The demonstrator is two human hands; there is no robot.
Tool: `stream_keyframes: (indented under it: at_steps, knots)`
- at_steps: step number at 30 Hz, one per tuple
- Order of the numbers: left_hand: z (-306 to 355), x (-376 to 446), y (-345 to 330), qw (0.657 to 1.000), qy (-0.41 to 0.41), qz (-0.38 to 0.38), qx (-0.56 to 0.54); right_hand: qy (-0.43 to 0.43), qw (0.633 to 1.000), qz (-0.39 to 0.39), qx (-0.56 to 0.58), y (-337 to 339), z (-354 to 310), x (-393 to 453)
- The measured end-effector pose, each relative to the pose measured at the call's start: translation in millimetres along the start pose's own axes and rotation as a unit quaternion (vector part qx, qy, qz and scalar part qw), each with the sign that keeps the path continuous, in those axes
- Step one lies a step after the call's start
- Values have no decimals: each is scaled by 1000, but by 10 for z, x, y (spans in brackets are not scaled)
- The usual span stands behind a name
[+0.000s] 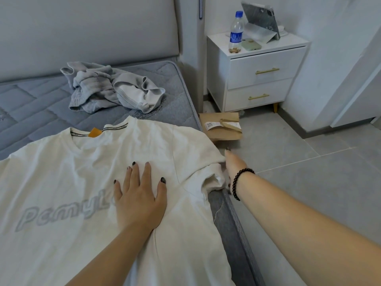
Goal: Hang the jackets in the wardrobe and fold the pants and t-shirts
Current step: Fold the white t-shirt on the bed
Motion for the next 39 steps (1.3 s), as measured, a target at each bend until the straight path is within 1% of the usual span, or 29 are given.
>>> stream_keyframes:
  at_steps: [2,4,6,8,9,12,14,16,17,19,21,23,24,25,27,28,29,30,31,32,33,34,35,37,39]
  knots:
    - [0,-2,1,1000,-1,0,0,-49,995,-72,38,-64,173,-134]
    - [-1,-3,0,1000,-3,0,1,-75,988,-97,98,-29,310,-253]
    - [-4,2,-5,1000,-2,-1,3,-59,983,-60,165,91,350,-264]
    - [-5,6,-7,1000,-1,-1,5,-28,965,-5,260,222,237,-247]
    - [-7,6,-8,1000,-1,0,5,-13,958,17,287,281,146,-243]
    - [-4,5,-5,1000,2,1,3,53,953,60,291,358,-42,-224]
    - [-2,3,-11,1000,0,2,4,79,942,56,321,326,-132,-287]
    - [0,3,-18,1000,-2,5,3,65,931,7,359,255,-144,-348]
    - [-4,5,-21,1000,-1,6,3,46,934,-32,354,212,-126,-400]
    - [-7,5,-23,1000,-1,5,5,22,951,-102,292,161,-38,-487]
    - [-12,7,-21,1000,1,5,5,45,960,-131,244,193,9,-513]
    - [-5,5,-19,1000,1,6,4,117,969,-112,186,325,-24,-514]
    - [-2,2,-17,1000,-1,8,3,154,974,-87,139,411,-47,-502]
    - [0,1,-16,1000,-1,8,3,180,978,-50,90,498,-63,-495]
    - [3,1,-14,1000,-2,8,4,192,980,43,-2,655,47,-423]
    - [4,1,-16,1000,-1,6,4,175,981,75,-43,702,136,-387]
    - [4,-1,-16,1000,1,4,3,138,984,81,-74,717,250,-348]
    - [4,-1,-16,1000,3,4,3,79,991,63,-83,702,368,-333]
    - [7,-1,-15,1000,3,5,4,-2,998,29,-64,656,495,-337]
    - [11,0,-12,1000,2,5,5,-86,996,-18,-22,586,606,-371]
    - [12,-1,-14,1000,2,3,6,-152,985,-70,31,499,678,-412]
    - [13,1,-12,1000,3,2,6,-184,974,-111,73,412,715,-434]
    - [16,2,-7,1000,3,2,7,-190,966,-140,103,349,713,-451]
    - [15,4,-2,1000,1,-2,9,-156,962,-153,163,270,658,-451]
    - [9,-1,-1,1000,-1,-2,12,-113,962,-117,220,249,561,-411]
Point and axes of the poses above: each hand's wrist, its own x-axis towards the middle knuckle, its own y-axis out of the back of the hand, z = x × y, the point moved 4 cm from there along x, towards the middle knuckle, and after that the axes turned 14 degrees about y, right-handed, at the moved point
